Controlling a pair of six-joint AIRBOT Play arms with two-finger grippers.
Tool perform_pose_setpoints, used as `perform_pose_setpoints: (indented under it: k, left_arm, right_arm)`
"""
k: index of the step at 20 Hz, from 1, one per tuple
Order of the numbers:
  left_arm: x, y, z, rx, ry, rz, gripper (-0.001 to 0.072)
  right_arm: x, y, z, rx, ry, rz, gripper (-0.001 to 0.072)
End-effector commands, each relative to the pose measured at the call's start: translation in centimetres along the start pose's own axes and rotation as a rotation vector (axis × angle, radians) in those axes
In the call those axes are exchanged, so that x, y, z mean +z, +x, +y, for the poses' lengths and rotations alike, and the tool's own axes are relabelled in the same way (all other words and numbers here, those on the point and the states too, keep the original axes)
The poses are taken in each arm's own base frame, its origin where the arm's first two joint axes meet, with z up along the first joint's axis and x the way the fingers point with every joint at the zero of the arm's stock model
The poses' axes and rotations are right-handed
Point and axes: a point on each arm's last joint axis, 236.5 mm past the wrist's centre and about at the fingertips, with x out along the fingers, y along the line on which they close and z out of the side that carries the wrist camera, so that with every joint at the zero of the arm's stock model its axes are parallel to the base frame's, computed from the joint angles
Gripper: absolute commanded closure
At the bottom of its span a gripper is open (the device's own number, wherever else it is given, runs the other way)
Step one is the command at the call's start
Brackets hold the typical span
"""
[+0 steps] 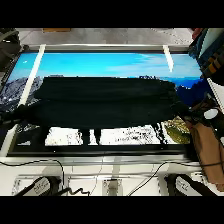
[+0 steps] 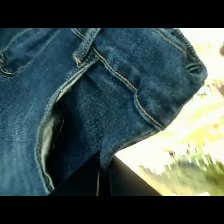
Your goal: Fold the clothes and pants, and hang the long-sleeved shirts on hangers.
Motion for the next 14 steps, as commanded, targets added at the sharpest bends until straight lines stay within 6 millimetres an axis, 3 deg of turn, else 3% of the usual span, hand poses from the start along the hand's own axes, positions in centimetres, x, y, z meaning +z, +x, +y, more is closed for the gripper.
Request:
perform_pose_setpoints:
  k: [1, 4, 7, 11, 14]
  left_arm:
    - [1.6, -2.6, 3.9, 0.114, 0.069, -0.044, 0.0680]
    - [1.5, -3.2, 6.2, 0.159, 0.046, -0.032, 0.0680]
    - [1.7, -3.3, 6.5, 0.169, 0.066, -0.038, 0.0679]
    - [4.2, -3.4, 6.0, 0.157, 0.074, -0.145, 0.0679]
    - [4.8, -3.5, 5.7, 0.150, 0.078, -0.173, 0.0679]
  right_arm:
    - [-2.9, -2.5, -1.0, -0.038, -0.020, 0.035, 0.0677]
    - [-5.3, -3.8, -1.9, -0.059, -0.019, 0.033, 0.0677]
    - [-7.2, -4.9, -2.0, -0.050, 0.001, 0.031, 0.0677]
    - [-7.6, -7.1, -1.3, -0.024, 0.010, -0.006, 0.0677]
    - [-7.1, -8.9, -0.9, -0.012, 0.004, -0.069, 0.0677]
